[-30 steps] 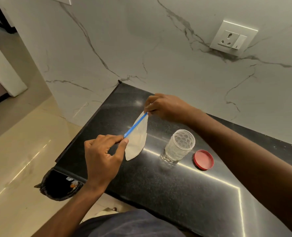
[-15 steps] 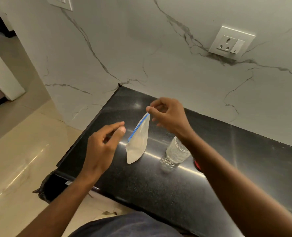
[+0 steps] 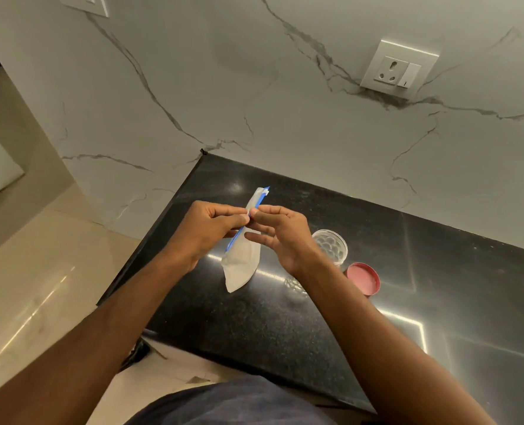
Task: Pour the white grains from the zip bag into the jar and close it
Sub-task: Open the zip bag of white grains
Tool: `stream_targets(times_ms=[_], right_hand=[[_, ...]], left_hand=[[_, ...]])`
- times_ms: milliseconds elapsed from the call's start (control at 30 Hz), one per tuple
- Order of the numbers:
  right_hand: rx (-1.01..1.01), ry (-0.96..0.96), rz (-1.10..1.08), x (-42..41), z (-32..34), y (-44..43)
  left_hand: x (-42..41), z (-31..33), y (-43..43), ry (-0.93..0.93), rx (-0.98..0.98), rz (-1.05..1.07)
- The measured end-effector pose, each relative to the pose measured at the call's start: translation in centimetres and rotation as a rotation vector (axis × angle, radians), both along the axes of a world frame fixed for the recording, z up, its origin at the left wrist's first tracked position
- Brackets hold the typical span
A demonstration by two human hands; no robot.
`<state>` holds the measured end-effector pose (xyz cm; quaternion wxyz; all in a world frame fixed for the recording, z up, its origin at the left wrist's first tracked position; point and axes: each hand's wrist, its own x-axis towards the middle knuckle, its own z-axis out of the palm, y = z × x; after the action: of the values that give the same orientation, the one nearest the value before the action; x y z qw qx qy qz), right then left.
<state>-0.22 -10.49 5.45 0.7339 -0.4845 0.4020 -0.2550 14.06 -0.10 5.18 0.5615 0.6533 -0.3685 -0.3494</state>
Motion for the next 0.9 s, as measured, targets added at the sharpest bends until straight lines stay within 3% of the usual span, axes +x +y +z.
stream_targets(times_ms=[233,633,700,900], right_hand=[[0.045,-0.016,-0.041,0.1,-0.2,0.2],[0.014,0.14,-0.093,0.8,0.3,0.3],[0.024,0.141,-0.105,0.8,0.5,0.3],[-0.037,0.128,-0.102,-0.8,1.8,-0.2]], left_hand=[[0.1,0.9,0.0,-0.006,0.022,-0.036],[0.1,0.4,-0.2,0.014,0.044,-0.057],[0.3,0.4,-0.2,-0.102,0.021,-0.039],[1.8,1.9,-0.8,-0.805,0.049,0.081]])
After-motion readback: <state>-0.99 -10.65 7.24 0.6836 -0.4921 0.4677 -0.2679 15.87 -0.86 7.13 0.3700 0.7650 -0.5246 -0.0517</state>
